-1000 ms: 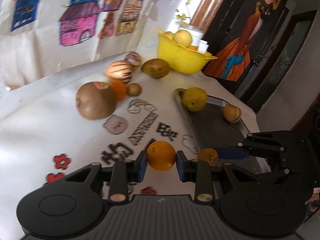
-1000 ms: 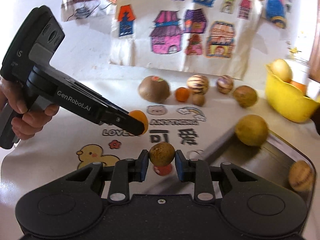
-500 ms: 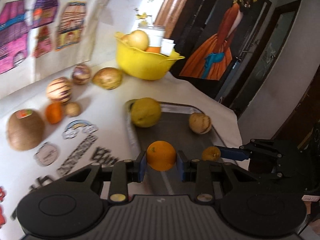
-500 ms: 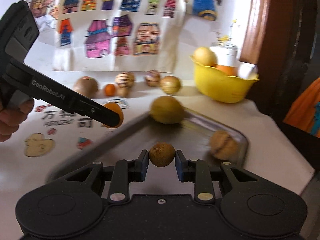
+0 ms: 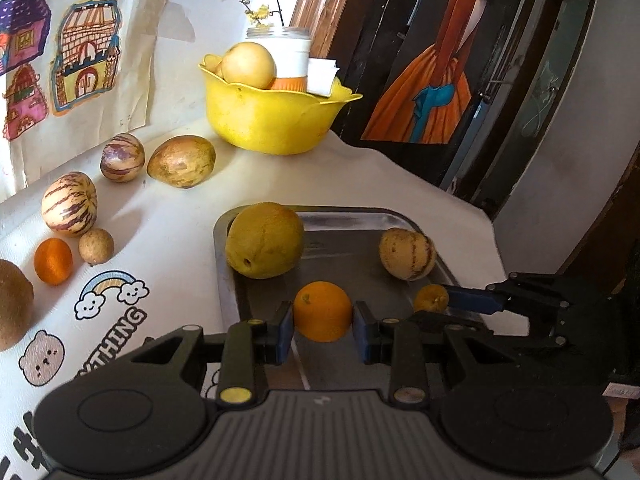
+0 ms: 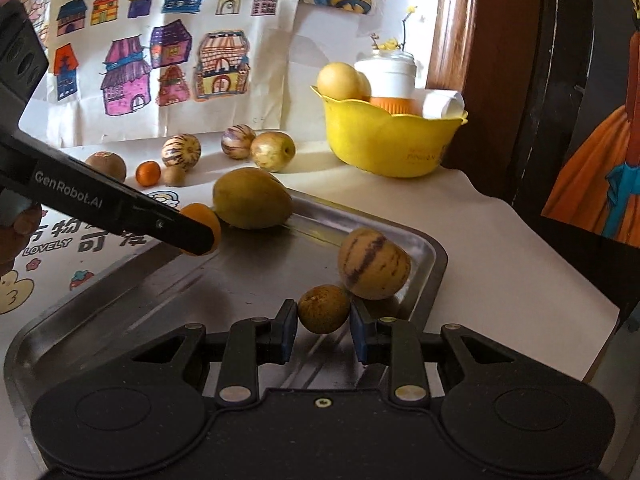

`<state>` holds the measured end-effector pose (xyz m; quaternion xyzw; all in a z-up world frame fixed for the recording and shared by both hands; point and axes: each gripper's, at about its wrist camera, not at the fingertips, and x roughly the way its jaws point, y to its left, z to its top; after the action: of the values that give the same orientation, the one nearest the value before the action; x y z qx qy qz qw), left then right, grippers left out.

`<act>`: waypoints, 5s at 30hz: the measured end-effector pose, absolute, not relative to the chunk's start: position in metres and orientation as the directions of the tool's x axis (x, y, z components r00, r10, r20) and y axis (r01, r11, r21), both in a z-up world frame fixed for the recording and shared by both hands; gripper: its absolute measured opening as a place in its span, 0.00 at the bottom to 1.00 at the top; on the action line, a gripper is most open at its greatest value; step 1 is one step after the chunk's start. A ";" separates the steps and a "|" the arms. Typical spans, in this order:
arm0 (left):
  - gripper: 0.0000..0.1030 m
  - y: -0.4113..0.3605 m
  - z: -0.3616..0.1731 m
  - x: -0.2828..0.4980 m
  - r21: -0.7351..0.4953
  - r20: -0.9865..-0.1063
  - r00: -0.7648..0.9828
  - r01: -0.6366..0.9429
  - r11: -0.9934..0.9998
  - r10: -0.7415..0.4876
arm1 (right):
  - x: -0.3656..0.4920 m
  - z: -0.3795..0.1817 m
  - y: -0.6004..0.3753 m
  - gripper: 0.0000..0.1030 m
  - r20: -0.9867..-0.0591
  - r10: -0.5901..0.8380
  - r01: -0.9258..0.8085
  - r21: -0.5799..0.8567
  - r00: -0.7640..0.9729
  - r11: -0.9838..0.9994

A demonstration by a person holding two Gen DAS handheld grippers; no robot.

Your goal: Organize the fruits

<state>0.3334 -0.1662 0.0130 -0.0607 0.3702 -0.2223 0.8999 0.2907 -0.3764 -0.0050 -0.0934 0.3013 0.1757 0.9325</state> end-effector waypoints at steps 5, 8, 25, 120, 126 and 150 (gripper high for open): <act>0.33 -0.168 0.007 0.337 -0.267 -0.647 0.626 0.349 0.898 -0.436 | 0.293 -0.009 -0.377 0.29 -0.597 0.274 -0.384 -0.063 0.754 0.921; 0.33 -0.169 0.005 0.339 -0.265 -0.648 0.629 0.342 0.902 -0.429 | 0.294 -0.010 -0.376 0.29 -0.596 0.274 -0.385 -0.064 0.755 0.921; 0.34 -0.165 -0.002 0.346 -0.261 -0.671 0.631 0.290 0.921 -0.389 | 0.295 -0.011 -0.370 0.30 -0.608 0.243 -0.379 -0.104 0.756 0.919; 1.00 0.034 0.036 0.176 0.013 -0.640 0.765 0.111 0.994 -0.077 | 0.213 0.095 -0.178 0.99 -0.730 0.297 -0.607 -0.197 0.615 0.770; 1.00 0.026 0.043 0.201 0.031 -0.576 0.810 0.158 0.987 -0.111 | 0.274 0.105 -0.185 0.99 -0.739 0.309 -0.522 -0.067 0.598 0.850; 0.99 -0.003 0.007 0.313 0.165 -0.553 0.800 0.380 0.910 -0.234 | 0.430 0.032 -0.158 0.90 -0.759 0.368 -0.761 -0.248 0.537 0.600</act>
<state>0.3134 -0.0035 0.0071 0.1349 0.2708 -0.1633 0.9390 0.4297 -0.1581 0.0319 -0.2895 0.3393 0.3411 0.8275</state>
